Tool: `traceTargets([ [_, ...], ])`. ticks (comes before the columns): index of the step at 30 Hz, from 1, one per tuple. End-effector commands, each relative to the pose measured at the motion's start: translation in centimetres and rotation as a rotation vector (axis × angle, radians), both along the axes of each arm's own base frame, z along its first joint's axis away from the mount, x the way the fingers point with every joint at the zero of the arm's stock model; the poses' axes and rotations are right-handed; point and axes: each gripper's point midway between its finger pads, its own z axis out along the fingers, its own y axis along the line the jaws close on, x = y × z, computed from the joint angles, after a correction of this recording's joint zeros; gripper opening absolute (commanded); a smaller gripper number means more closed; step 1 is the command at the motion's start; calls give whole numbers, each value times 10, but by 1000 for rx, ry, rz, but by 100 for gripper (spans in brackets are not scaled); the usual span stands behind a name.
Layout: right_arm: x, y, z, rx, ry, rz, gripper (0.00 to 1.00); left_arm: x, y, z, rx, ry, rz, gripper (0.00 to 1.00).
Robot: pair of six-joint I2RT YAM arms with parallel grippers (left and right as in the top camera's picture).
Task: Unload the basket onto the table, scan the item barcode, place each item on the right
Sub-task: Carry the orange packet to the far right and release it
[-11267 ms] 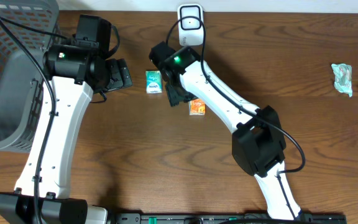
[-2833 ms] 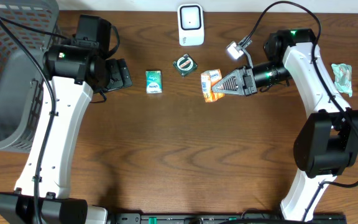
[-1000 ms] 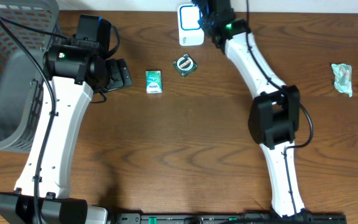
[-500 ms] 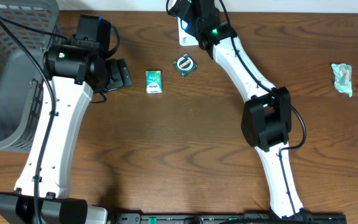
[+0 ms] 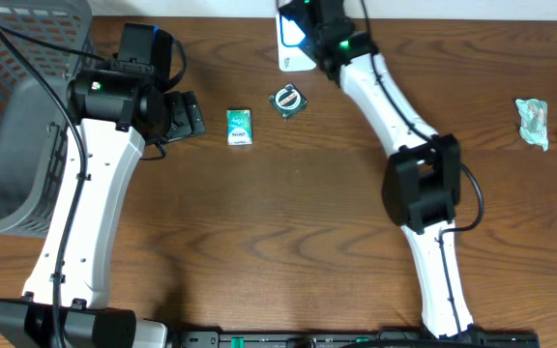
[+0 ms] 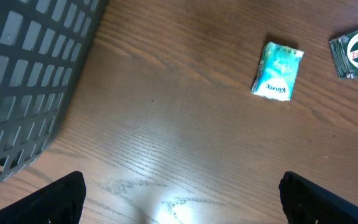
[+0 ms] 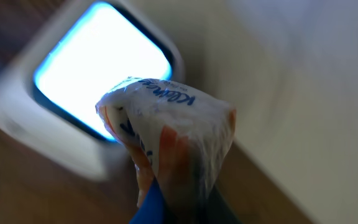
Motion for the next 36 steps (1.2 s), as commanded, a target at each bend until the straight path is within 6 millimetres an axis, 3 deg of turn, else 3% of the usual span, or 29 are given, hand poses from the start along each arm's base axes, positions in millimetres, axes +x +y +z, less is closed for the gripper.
traceTargets([
  [1,-4,-98,76,123,-66,-306,1,0,3,5,13,-13,-2,98],
  [4,-30,-171,58,172,61,-520,1,0,3,5,13,-13,-2,98],
  [7,-68,-251,27,181,221,-745,1,0,3,5,13,-13,-2,98],
  [9,-92,-290,12,187,299,-863,1,0,3,5,13,-13,-2,98],
  [16,-144,-371,-5,208,411,-1087,1,0,3,5,13,-13,-2,98],
  [17,-151,-382,-6,220,416,-1125,5,0,3,5,13,-13,-2,98],
  [18,-155,-388,-6,232,414,-1153,25,0,3,5,13,-13,-2,98],
  [19,-159,-394,-7,250,417,-1180,54,0,3,5,13,-13,-2,98],
  [21,-161,-393,-11,323,448,-1168,91,0,3,5,13,-13,-2,97],
  [22,-162,-392,-12,341,456,-1163,99,0,3,5,13,-13,-2,98],
  [30,-151,-341,-18,582,568,-1020,99,0,3,5,13,-13,-2,98],
  [32,-144,-308,-16,696,625,-926,99,0,3,5,13,-13,-2,98],
  [36,-137,-222,4,987,781,-677,99,0,3,5,13,-13,-2,98],
])
